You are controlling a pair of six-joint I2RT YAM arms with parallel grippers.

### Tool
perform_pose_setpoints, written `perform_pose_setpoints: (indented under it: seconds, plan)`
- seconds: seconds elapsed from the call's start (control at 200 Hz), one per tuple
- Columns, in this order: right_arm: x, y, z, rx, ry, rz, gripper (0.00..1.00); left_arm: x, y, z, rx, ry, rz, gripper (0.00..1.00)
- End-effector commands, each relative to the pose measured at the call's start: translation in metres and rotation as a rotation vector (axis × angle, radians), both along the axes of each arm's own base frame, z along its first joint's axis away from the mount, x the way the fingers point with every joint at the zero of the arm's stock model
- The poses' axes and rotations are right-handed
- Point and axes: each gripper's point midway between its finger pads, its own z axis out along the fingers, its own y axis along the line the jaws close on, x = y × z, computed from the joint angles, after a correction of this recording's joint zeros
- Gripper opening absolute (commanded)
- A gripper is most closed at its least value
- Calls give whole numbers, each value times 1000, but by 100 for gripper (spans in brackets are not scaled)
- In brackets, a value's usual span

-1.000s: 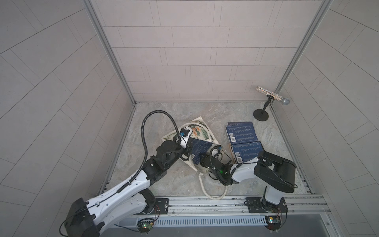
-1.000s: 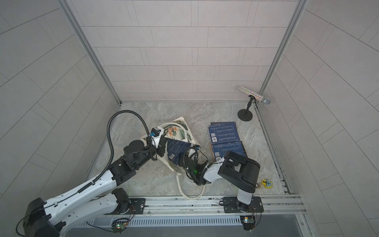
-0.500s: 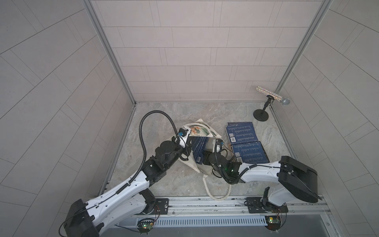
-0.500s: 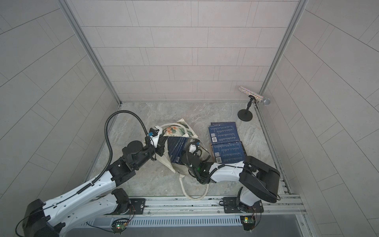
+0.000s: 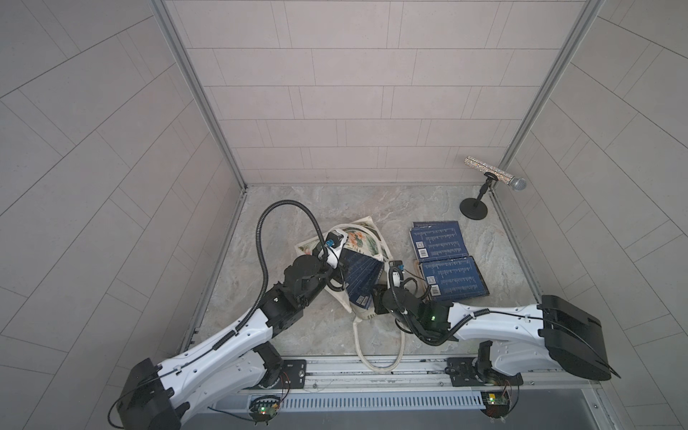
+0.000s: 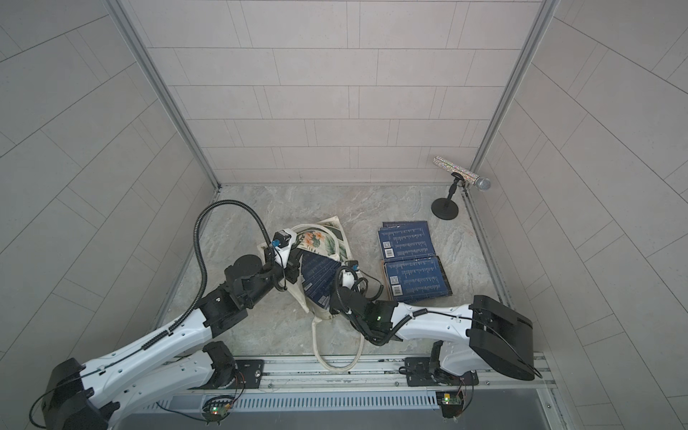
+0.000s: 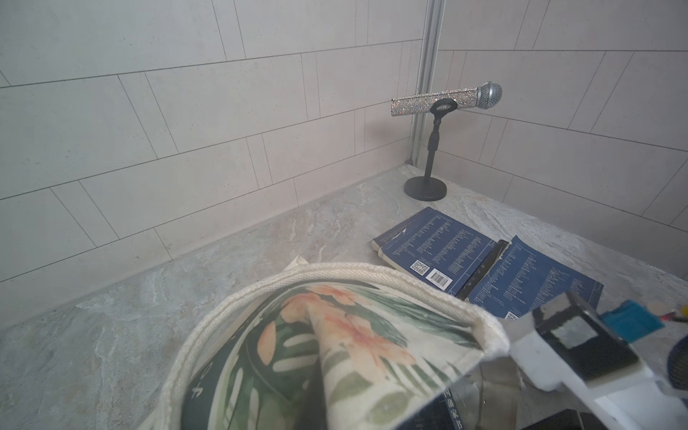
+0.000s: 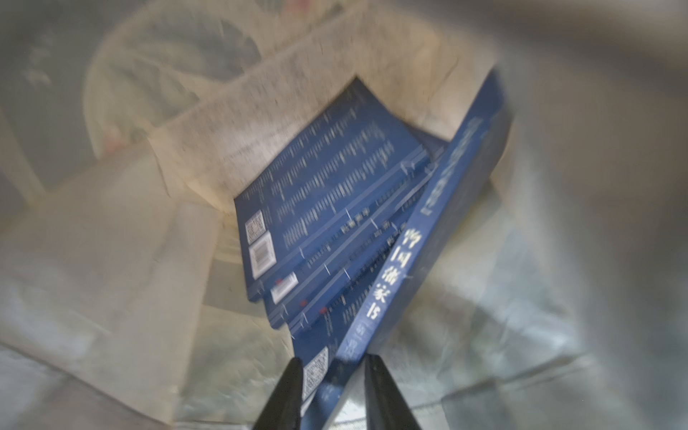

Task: Take out the books from the canvas bag
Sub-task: Pick up the book from the canvas bag.

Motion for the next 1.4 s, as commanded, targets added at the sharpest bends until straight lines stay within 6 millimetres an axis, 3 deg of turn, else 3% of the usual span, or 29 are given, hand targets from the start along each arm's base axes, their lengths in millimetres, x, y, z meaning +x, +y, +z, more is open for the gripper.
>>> perform_pose_setpoints:
  seconds: [0.0,0.165,0.255,0.34,0.525,0.69,0.791,0.916,1.131,1.391]
  plan:
    - [2,-6,-24,-13,47,-28,43,-3,-3,69,-149,-157,-21,0]
    - [8,-10,-41,28,96,-72,52,-4,-5,67,-149,-153,-33,0]
    - [10,-12,-41,20,99,-88,65,-5,-5,68,-151,-154,-37,0]
    - [14,-12,-38,25,73,-102,66,-6,-6,68,-153,-153,-45,0]
    - [24,-16,-53,2,90,-114,38,-8,-5,71,-163,-159,-51,0]
    - [18,-14,-64,-5,128,-91,22,-7,-4,71,-163,-159,-41,0]
    - [13,-7,-57,3,123,-31,13,-1,0,67,-144,-145,-2,0]
    - [3,0,-34,-40,80,81,1,2,2,65,-131,-136,22,0]
    - [-20,4,0,-135,6,300,0,13,5,57,-89,-101,80,0]
    - [-55,1,22,-174,-88,567,0,26,13,48,-40,-72,166,0]
